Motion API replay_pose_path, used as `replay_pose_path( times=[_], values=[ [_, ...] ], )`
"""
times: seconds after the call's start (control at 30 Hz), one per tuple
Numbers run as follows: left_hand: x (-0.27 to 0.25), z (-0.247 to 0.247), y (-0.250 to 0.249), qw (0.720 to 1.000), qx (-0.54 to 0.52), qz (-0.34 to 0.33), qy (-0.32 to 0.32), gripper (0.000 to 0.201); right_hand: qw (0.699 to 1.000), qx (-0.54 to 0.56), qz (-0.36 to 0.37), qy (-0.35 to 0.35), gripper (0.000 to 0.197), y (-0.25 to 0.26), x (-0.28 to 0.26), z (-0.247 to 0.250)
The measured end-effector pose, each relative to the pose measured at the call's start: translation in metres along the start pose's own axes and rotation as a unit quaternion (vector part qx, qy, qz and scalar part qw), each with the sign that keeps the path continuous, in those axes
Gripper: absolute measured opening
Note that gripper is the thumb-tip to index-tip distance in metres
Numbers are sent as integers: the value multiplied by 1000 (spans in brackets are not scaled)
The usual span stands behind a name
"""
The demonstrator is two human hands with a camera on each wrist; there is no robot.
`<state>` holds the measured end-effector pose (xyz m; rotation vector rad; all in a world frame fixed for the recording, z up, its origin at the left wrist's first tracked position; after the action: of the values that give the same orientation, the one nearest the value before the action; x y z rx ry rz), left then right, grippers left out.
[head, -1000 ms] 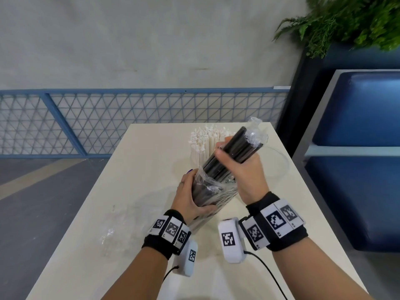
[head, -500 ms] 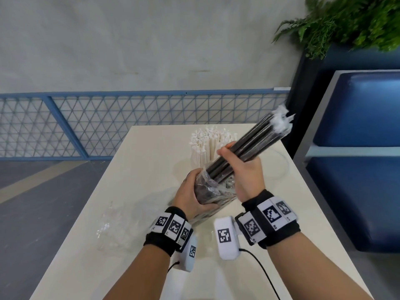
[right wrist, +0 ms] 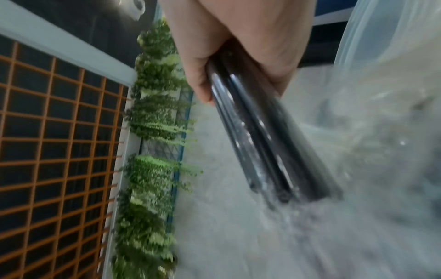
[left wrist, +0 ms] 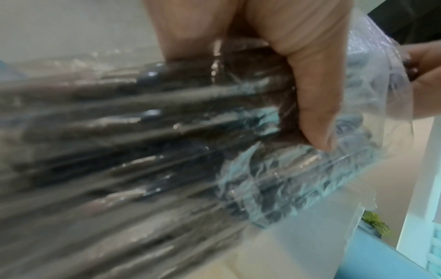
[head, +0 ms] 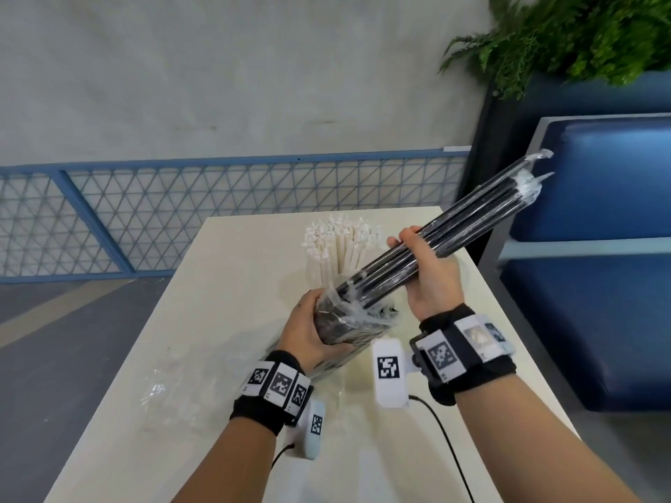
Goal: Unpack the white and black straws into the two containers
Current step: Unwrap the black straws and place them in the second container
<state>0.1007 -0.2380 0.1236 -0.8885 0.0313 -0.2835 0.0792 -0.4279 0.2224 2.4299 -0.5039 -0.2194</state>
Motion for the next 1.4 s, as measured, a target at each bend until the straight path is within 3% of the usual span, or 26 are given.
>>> replay_pose_path(
  times=[0.23, 0.33, 0.47, 0.6, 0.77, 0.9, 0.97, 1.1, 1.17, 1.23, 1.27, 1.33, 1.4],
  values=[
    [-3, 13, -1, 1000, -5, 6, -17, 86, 997, 10, 51, -63, 14, 42, 22, 29],
    [-7, 18, -5, 999, -16, 13, -25, 82, 991, -33, 115, -53, 12, 70, 30, 29],
    [-10, 22, -13, 998, -43, 13, -33, 72, 968, -122, 215, -29, 14, 108, 31, 11],
    [-7, 28, -14, 996, -69, 19, -50, 82, 936, -213, 277, -45, 21, 114, 32, 9],
    [-9, 21, -18, 991, -124, 14, -51, 78, 910, -357, 211, -24, 22, 58, 39, 31],
    [-13, 13, -20, 989, -139, 4, -49, 77, 915, -371, 155, -22, 37, 35, 43, 47],
    [-15, 13, -21, 988, -148, 3, -49, 77, 912, -383, 144, -17, 49, 29, 43, 51],
    [-17, 13, -17, 986, -158, 6, -59, 80, 899, -406, 164, -12, 53, 32, 38, 49],
    [-18, 13, -14, 984, -164, 13, -64, 82, 861, -440, 257, -17, 51, 49, 21, 31],
    [-20, 14, -12, 983, -169, 20, -68, 84, 818, -447, 359, 47, 31, 58, -10, -2],
    [-20, 14, -11, 983, -170, 22, -71, 84, 805, -452, 369, 107, 18, 53, -24, -19],
    [-21, 15, -11, 982, -171, 22, -75, 83, 759, -523, 313, 230, 6, 23, -42, -43],
    [-22, 15, -13, 983, -166, 15, -75, 81, 655, -656, 265, 265, 17, -10, -48, -45]
  ],
)
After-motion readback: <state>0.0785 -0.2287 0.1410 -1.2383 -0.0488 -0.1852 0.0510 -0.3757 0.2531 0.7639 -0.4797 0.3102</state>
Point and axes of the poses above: each hand's wrist, its own x-axis towards the middle knuckle, its own z-axis out of the back of the hand, y = z × x, the point moved 8 cm from there along x, towards the middle knuckle, and after that the axes turned 10 degrees about x, right-handed, at the moved point
